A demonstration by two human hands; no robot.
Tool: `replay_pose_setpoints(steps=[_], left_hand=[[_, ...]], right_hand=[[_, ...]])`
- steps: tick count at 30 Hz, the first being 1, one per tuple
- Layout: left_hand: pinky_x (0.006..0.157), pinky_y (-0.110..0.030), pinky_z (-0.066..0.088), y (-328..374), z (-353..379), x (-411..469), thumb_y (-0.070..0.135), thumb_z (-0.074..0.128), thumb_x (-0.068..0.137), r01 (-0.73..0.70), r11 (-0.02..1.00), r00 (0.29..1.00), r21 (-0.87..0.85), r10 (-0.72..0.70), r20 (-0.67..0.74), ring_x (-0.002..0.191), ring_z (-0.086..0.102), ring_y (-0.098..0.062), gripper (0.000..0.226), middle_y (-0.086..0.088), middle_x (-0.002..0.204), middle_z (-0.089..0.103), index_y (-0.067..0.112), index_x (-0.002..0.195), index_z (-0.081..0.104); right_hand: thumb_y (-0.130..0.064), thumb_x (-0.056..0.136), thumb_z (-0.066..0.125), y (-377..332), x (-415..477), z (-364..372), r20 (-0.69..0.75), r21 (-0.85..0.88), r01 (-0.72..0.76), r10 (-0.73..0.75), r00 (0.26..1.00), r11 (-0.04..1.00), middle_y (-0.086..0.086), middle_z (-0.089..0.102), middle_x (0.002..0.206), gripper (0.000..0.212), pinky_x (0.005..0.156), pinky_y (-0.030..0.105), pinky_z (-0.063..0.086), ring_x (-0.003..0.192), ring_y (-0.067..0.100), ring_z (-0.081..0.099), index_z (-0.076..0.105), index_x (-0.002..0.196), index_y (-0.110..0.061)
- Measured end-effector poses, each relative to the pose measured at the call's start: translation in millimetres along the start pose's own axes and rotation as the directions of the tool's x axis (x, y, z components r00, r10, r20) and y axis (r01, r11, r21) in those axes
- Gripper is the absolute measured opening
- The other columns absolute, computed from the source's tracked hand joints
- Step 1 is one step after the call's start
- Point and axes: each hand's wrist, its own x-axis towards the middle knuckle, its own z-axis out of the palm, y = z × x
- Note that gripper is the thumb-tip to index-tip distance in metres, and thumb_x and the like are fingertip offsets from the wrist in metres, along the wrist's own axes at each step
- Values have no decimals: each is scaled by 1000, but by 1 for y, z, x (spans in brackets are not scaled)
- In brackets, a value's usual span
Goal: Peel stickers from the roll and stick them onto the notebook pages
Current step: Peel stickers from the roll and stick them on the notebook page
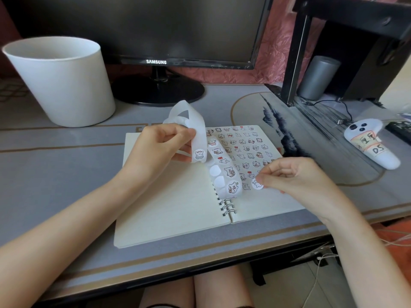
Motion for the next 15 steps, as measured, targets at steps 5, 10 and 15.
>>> replay_pose_setpoints(steps=[5,10,15], left_hand=[[66,-26,58,0,0,0,14,56,93,-6,1000,1000,0,6,5,66,66,-13,23,-4,72,70,2,78,68],[64,-24,57,0,0,0,13,56,93,-15,1000,1000,0,15,6,66,66,-13,23,-5,74,70,1,78,69],[64,-24,57,0,0,0,14,55,93,-15,1000,1000,4,15,9,66,66,-13,24,-6,74,71,-1,80,69]], right_hand=[[-11,74,77,3,1,1,-16,-20,7,-8,1000,1000,1,71,67,9,50,7,36,55,4,51,71,67,-15],[-10,73,77,5,2,3,-41,-44,18,-20,999,999,-3,68,63,10,53,9,37,50,-2,48,71,67,-15],[-12,72,78,7,1,6,-65,-95,53,-59,996,994,-6,65,60,12,59,19,41,51,0,48,70,65,-19]])
